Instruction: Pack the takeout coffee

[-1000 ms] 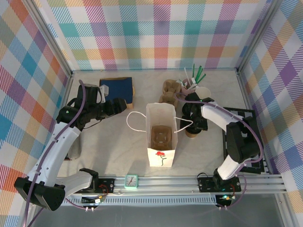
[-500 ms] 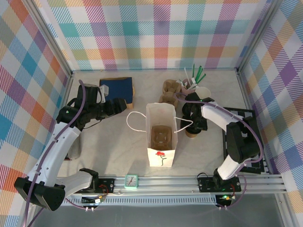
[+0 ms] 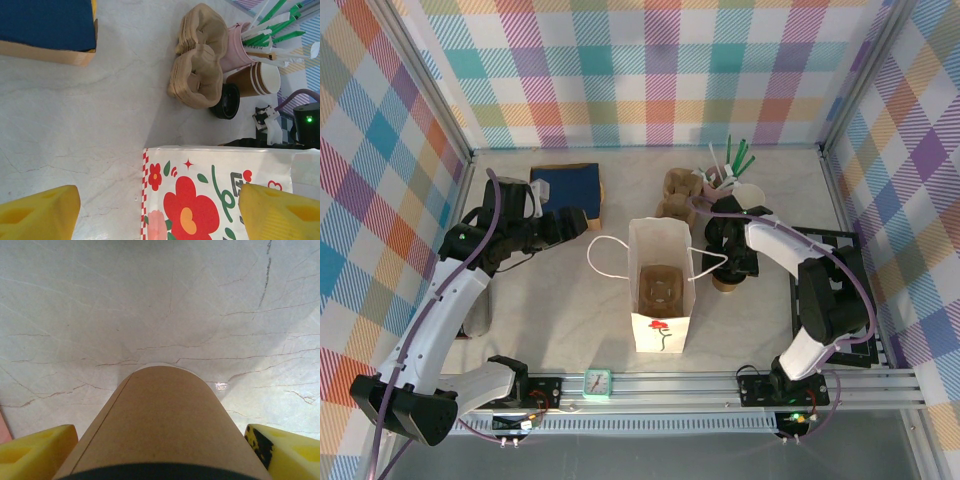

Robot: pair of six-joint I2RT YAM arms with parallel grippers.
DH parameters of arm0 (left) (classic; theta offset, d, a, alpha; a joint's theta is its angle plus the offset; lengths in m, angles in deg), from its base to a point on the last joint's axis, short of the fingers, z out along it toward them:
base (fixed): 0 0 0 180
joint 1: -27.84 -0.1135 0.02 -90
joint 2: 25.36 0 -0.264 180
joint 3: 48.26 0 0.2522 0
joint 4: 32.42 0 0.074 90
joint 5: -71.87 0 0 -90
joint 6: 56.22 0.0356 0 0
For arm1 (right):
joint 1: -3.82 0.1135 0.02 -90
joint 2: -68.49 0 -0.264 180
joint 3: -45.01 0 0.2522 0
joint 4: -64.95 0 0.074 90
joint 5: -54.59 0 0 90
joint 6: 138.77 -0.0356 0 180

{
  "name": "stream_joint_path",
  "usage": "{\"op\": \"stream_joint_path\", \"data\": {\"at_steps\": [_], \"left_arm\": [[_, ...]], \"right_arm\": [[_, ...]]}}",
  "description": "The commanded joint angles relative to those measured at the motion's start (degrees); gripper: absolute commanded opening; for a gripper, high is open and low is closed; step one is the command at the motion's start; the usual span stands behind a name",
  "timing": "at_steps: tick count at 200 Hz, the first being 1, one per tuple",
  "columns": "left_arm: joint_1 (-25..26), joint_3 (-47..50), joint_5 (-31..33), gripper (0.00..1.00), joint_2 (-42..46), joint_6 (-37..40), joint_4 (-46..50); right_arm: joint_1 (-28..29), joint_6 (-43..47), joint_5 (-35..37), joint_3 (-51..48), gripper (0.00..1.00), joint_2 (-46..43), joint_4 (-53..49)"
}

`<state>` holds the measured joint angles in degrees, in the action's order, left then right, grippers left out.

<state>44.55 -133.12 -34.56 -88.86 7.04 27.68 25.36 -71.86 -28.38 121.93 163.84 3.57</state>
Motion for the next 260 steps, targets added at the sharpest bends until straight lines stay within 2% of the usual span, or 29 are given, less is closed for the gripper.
{"op": "stream_joint_path", "data": {"at_steps": [1,23,45,80,104,148,186,244,260], "left_arm": [[-0.7,-1.7,0.4,0.83,0.9,0.7,0.3],[-0.7,-1.7,0.5,0.83,0.9,0.7,0.4],[-0.7,-1.7,0.7,0.83,0.9,0.8,0.6],[-0.7,-1.6,1.0,0.83,1.1,0.9,0.6],[-0.7,-1.4,0.8,0.83,1.1,0.9,0.5],[-0.8,-1.3,1.2,0.83,1.4,1.1,0.7],[-0.8,-1.5,1.5,0.83,1.5,1.1,0.8],[-0.9,-1.7,1.8,0.83,1.5,1.0,0.8],[-0.9,-1.6,1.8,0.83,1.5,1.0,0.8]], "right_arm": [[-0.3,0.3,1.8,-1.0,0.74,3.1,-0.6],[-0.3,0.1,2.3,-1.0,0.74,4.4,-0.5],[-0.3,-0.1,2.5,-1.1,0.81,5.1,-0.5],[-0.3,-0.4,2.7,-1.6,0.79,5.5,0.0],[-0.3,-0.6,2.5,-1.8,0.89,6.1,0.1],[-0.3,-1.0,3.0,-2.6,0.91,5.6,0.6],[-0.3,-1.2,3.0,-2.3,0.86,5.5,0.7],[-0.2,-1.6,1.2,-2.4,0.64,4.7,1.4],[-0.2,-1.9,-0.5,-2.8,0.63,4.4,2.2]]}}
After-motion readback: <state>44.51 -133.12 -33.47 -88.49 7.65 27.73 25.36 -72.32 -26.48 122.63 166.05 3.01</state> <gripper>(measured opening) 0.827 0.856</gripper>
